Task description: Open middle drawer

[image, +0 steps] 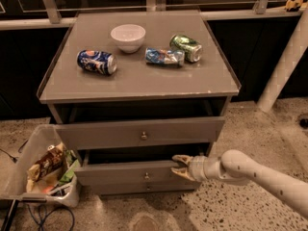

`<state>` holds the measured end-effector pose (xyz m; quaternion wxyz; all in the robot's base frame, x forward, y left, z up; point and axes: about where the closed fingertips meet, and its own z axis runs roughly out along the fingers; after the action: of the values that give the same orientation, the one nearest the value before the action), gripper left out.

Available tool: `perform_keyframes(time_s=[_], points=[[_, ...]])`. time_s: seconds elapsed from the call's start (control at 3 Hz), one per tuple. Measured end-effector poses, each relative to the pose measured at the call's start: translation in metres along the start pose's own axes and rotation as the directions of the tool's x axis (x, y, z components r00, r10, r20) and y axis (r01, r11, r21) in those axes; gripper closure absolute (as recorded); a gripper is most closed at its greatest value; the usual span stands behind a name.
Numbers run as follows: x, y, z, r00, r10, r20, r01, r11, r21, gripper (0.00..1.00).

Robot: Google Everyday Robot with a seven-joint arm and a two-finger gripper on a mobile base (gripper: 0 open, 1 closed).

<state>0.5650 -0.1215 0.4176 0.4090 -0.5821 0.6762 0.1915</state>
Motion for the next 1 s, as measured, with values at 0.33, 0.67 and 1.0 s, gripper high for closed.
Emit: perform_keyframes(time_s=[0.33, 0.67, 1.0], points=[[-0.0033, -0.0006, -0.0038, 1.0, 0.0, 0.0, 0.0, 1.0, 0.0, 0.81], [-0.0033, -0.0006, -0.0038, 1.0, 0.0, 0.0, 0.0, 1.0, 0.0, 0.59], [-0.0033, -0.0006, -0.0038, 1.0, 0.0, 0.0, 0.0, 1.0, 0.0, 0.61]])
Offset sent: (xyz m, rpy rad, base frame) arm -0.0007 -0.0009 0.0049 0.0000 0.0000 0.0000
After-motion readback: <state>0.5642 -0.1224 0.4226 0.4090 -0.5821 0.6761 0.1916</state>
